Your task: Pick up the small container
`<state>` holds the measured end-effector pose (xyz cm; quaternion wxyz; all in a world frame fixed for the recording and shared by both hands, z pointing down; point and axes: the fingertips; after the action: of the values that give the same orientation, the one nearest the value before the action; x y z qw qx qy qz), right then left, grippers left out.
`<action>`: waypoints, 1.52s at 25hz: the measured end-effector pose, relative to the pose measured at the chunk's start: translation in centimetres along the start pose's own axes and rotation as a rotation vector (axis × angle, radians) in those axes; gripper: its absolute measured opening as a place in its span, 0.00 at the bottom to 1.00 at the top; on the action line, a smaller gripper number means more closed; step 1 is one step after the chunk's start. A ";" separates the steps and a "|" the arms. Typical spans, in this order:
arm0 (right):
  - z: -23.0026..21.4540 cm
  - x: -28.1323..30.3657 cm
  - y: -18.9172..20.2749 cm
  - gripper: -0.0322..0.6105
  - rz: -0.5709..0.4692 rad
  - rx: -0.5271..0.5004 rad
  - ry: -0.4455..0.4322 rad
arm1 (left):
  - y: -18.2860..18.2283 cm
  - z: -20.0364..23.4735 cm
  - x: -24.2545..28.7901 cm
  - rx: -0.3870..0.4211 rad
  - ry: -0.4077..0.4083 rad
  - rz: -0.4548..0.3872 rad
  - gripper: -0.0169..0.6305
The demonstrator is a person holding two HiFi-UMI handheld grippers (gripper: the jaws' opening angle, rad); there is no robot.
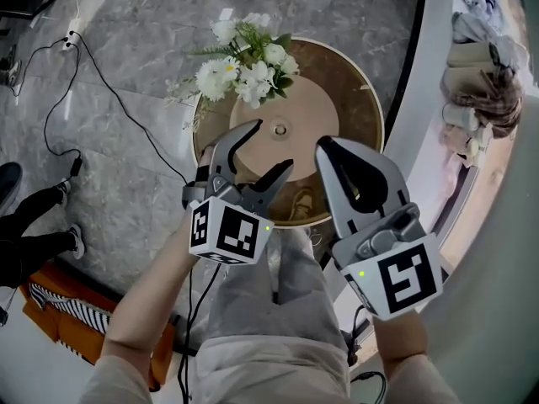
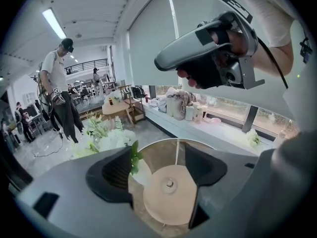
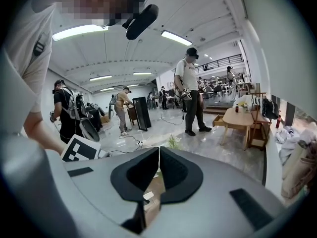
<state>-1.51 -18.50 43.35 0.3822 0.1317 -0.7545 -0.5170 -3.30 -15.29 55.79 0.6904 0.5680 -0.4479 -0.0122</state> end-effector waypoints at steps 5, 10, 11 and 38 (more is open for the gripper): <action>-1.1 2.2 3.1 0.07 0.002 0.004 0.006 | 2.6 -0.1 3.4 0.029 0.005 -0.014 0.54; -2.4 4.4 7.8 0.07 0.047 0.034 0.016 | 6.0 0.0 6.8 0.021 0.001 -0.010 0.54; -2.5 4.6 8.5 0.07 0.051 0.050 0.015 | 6.8 -0.1 7.4 0.019 0.000 -0.010 0.54; -3.6 9.6 22.5 0.07 0.141 0.149 0.014 | 17.3 -3.4 17.9 0.059 0.125 -0.043 0.56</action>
<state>-1.03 -16.94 68.02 0.4121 0.1102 -0.7955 -0.4304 1.02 -15.91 80.51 0.6997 0.5971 -0.3917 0.0214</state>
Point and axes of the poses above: the fingertips, and each gripper's own axes: x forward along the fingers, z to its left, y out of its underside, and after that the axes turned 1 degree about -x, right-handed
